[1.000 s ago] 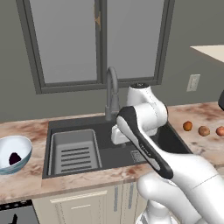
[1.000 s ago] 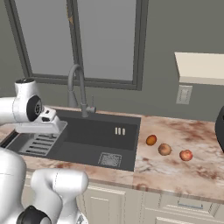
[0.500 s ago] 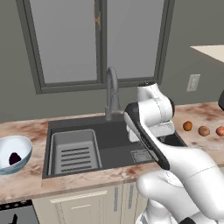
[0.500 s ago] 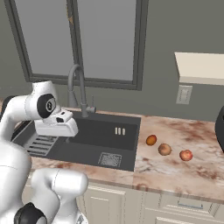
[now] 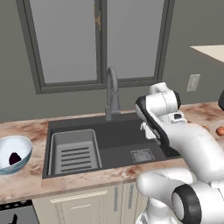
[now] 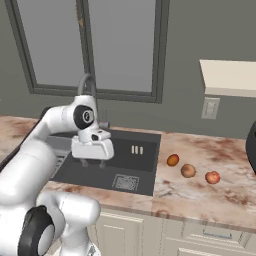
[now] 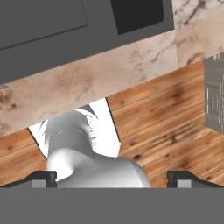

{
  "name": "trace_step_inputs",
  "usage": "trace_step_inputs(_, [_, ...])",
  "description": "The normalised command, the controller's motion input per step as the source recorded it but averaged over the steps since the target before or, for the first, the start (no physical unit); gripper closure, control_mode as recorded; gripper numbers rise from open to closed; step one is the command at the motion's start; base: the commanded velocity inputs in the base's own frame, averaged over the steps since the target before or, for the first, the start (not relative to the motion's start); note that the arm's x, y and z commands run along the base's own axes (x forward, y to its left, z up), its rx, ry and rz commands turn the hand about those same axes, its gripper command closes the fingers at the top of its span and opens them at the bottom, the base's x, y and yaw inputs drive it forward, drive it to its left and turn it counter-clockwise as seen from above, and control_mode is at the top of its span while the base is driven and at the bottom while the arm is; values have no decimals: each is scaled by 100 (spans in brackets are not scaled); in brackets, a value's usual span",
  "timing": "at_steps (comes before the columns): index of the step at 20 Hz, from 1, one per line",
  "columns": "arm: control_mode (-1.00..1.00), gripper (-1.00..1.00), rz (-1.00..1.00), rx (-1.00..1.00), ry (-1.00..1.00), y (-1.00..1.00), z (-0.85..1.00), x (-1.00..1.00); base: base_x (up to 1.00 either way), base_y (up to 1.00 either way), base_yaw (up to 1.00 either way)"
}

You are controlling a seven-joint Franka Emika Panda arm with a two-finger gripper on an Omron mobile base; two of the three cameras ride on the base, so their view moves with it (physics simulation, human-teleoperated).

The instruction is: There is a mixed pile of frozen fruits and vegetables on the counter. Locate all the frozen vegetables and place the items in a bowl on the counter. Take all the frozen fruits and defrost them in a running sink.

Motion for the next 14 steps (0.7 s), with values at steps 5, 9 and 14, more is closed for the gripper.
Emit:
trace_step_inputs(5, [-100, -100, -16, -3, 16, -75, -21, 24, 0, 0, 0])
trace_step_inputs(9, [-100, -100, -2, 1, 9, -56, 3, 31, 0, 0, 0])
trace_step_inputs(14, [-100, -100, -1, 0, 15, -50, 6, 21, 0, 0, 0])
